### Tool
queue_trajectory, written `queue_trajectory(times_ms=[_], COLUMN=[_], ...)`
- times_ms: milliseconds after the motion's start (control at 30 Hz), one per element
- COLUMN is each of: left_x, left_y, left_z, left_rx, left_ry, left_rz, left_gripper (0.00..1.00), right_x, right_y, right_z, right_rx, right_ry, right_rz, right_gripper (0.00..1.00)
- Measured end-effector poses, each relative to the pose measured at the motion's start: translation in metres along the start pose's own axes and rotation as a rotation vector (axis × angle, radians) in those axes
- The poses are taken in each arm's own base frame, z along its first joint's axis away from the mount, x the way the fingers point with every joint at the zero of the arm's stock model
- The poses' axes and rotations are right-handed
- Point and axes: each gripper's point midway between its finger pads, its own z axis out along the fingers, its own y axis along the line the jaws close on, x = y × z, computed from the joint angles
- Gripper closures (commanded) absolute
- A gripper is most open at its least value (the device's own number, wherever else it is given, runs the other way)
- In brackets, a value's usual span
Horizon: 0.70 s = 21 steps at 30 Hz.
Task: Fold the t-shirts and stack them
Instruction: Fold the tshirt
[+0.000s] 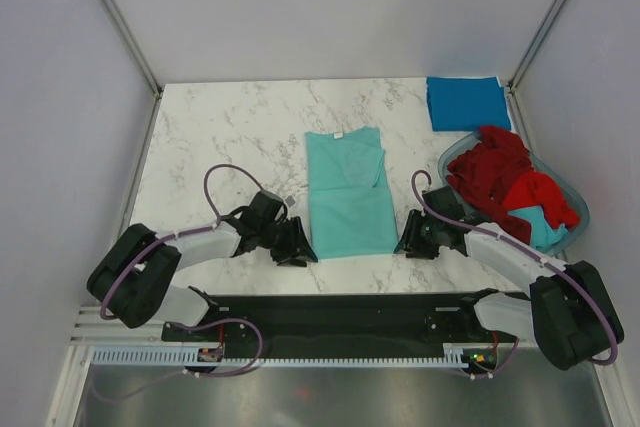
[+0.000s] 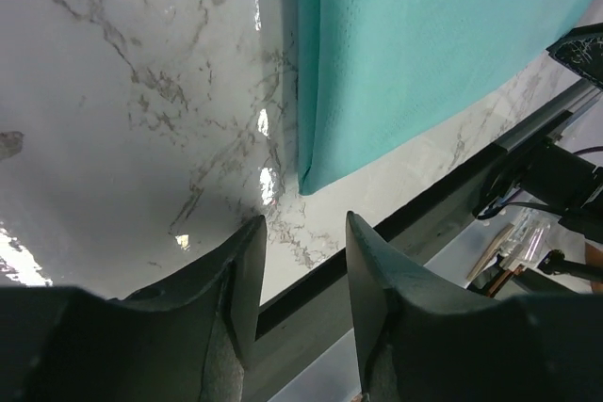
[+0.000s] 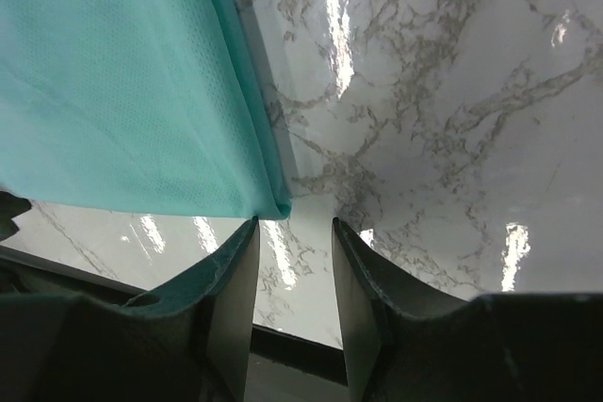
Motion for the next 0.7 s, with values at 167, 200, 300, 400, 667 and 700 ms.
queue_trajectory(times_ms=[167,200,300,400,667,700], left_x=[-0.004,-0.004,-0.005,-0.006,-0.009,-0.010], left_y=[0.001,0.002,0.002,0.001,0.003,0.004], left_z=[0.005,0.005,0.006,0.007,0.010,0.010], left_rx=[-0.001,-0.002,-0.001,0.000,-0.006,-0.010], left_ry=[-0.018,-0.021,-0.030,-0.033,-0.051,-0.054], left_rz=[-0.026,-0.031,-0.048,-0.063,-0.084,-0.087], left_gripper=[0.55,0.56,0.57,0.59,0.72,0.82], right_x=[-0.003,-0.003,-0.004,-0.005,-0.006,-0.006], right_y=[0.005,0.005,0.006,0.009,0.010,0.010], right_z=[0.003,0.003,0.004,0.006,0.008,0.008], right_rx=[-0.032,-0.037,-0.051,-0.070,-0.093,-0.093], right_ry=[-0.028,-0.033,-0.047,-0.058,-0.083,-0.086], right_rz=[0.029,0.034,0.052,0.064,0.083,0.084], right_gripper=[0.56,0.56,0.56,0.58,0.64,0.69])
